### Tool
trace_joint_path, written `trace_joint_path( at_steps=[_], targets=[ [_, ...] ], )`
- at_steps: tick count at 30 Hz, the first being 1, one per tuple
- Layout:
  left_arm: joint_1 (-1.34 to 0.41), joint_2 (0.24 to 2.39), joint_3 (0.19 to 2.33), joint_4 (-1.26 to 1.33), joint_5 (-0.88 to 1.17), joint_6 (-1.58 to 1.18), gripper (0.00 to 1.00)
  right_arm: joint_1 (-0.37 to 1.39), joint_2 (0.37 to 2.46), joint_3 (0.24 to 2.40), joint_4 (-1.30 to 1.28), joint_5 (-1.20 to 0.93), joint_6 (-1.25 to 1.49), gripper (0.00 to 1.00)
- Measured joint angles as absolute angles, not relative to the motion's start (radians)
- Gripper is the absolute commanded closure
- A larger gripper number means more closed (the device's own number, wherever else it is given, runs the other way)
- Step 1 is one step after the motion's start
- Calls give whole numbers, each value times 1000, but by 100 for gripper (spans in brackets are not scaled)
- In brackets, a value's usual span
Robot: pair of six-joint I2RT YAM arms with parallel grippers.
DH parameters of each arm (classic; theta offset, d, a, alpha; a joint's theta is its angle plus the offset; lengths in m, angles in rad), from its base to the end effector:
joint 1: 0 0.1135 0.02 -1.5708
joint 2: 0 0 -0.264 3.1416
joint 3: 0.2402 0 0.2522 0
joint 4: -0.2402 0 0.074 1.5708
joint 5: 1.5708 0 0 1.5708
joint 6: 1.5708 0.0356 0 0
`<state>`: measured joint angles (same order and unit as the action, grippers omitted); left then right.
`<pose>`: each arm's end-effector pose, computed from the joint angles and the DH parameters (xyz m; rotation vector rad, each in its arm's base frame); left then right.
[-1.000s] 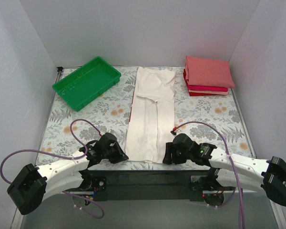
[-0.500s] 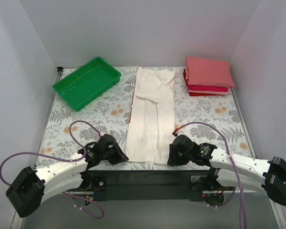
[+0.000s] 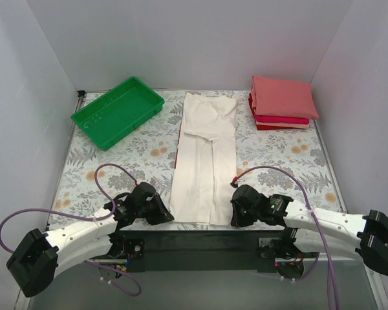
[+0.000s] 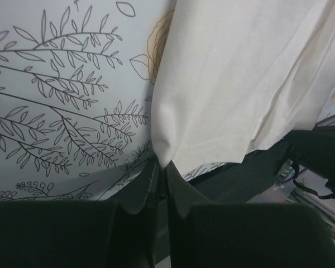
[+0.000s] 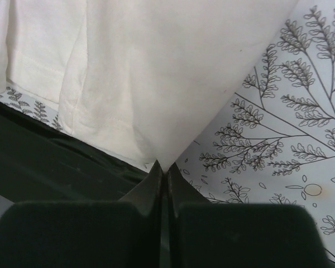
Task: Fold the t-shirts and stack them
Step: Fold the tshirt
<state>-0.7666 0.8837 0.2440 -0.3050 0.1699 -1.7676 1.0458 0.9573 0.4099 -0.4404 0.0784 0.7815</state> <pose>0.1030 -0.1076 0.1311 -1.3445 2.6276 -0.9865 0.0870 0.1446 0.1617 -0.3204 2.6489 0.5699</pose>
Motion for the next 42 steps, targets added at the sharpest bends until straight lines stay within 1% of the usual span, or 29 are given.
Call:
trace_joint_path(
  at_steps=[8, 13, 16, 19, 25, 33, 37, 42],
  targets=[
    [-770, 751, 270, -397, 200, -1734, 100, 1105, 956, 424, -447, 87, 781, 99],
    [-774, 761, 327, -386, 163, -1729, 100, 1106, 958, 482, -452, 164, 766, 99],
    [-774, 815, 366, -356, 136, -1726, 100, 1106, 971, 542, -455, 218, 747, 99],
    [-775, 920, 434, -341, 75, -1717, 100, 1087, 997, 604, -454, 268, 719, 99],
    [-770, 1142, 649, -341, -73, -1681, 100, 979, 1105, 701, -450, 338, 653, 99],
    [-728, 1351, 855, -321, -191, -1629, 100, 797, 1199, 788, -408, 338, 535, 99],
    [-693, 1464, 957, -321, -210, -1615, 100, 725, 1246, 830, -371, 307, 485, 99],
    [-649, 1535, 1030, -306, -222, -1584, 100, 651, 1338, 902, -332, 260, 427, 99]
  ],
)
